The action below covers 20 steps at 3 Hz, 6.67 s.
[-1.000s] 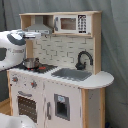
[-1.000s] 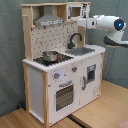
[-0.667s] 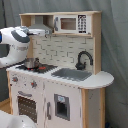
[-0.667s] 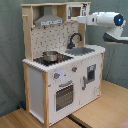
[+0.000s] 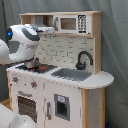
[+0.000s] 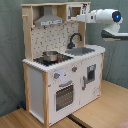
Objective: Play with the kitchen
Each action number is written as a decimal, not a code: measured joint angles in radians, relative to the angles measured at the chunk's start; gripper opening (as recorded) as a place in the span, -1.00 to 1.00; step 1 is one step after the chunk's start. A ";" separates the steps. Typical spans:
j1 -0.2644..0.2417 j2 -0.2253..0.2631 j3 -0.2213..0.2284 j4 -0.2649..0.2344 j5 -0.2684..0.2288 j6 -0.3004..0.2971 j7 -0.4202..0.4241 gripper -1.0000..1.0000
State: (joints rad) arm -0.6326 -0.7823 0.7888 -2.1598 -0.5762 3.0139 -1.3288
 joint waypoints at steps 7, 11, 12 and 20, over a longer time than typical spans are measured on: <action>-0.382 0.196 0.251 0.211 0.015 0.191 0.007 1.00; -0.088 0.173 0.037 0.076 0.016 0.208 0.013 -1.00; -0.035 0.141 -0.019 0.023 0.016 0.238 0.013 -1.00; -0.058 -0.286 -0.135 0.063 0.019 0.196 0.243 1.00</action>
State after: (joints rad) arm -0.6904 -1.0681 0.6538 -2.0964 -0.5575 3.2096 -1.0860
